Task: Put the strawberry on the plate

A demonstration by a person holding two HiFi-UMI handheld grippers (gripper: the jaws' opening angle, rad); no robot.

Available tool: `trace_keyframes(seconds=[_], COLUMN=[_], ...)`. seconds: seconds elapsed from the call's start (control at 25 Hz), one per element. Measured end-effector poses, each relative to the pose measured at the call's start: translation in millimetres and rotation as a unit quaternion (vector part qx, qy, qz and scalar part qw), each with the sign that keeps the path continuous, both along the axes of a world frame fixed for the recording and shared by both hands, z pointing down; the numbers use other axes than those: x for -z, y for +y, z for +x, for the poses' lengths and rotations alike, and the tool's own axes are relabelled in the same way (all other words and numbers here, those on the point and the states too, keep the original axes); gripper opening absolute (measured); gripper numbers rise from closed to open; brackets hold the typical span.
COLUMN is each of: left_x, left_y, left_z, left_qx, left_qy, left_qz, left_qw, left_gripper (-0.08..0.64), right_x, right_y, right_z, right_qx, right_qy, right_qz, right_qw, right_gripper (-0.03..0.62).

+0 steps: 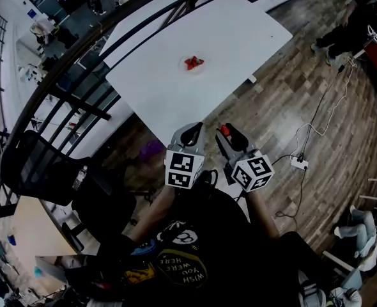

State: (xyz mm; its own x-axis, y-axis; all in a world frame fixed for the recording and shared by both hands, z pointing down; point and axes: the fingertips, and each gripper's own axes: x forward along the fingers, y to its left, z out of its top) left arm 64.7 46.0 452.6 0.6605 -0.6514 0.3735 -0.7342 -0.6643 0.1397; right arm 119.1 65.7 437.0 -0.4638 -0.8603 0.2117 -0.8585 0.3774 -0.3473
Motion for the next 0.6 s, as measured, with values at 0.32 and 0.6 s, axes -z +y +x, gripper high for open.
trace_keyframes(seconds=[0.32,0.6], left_x=[-10,-19], left_y=[-64,-118], left_z=[-16,-37], left_qx=[-0.009,-0.027], left_qy=[-0.003,-0.003], left_qz=[-0.016,-0.025], left_qw=[0.9998,0.9993], left_gripper=[0.005,0.005], right_x=[-3,-4], right_y=[-64,-128], right_z=[-15,-29], right_qx=[-0.003,-0.022], right_qy=[0.016,0.032], right_qz=[-0.012,-0.016], right_qw=[1.0,0.999], right_gripper=[0.158,0.158])
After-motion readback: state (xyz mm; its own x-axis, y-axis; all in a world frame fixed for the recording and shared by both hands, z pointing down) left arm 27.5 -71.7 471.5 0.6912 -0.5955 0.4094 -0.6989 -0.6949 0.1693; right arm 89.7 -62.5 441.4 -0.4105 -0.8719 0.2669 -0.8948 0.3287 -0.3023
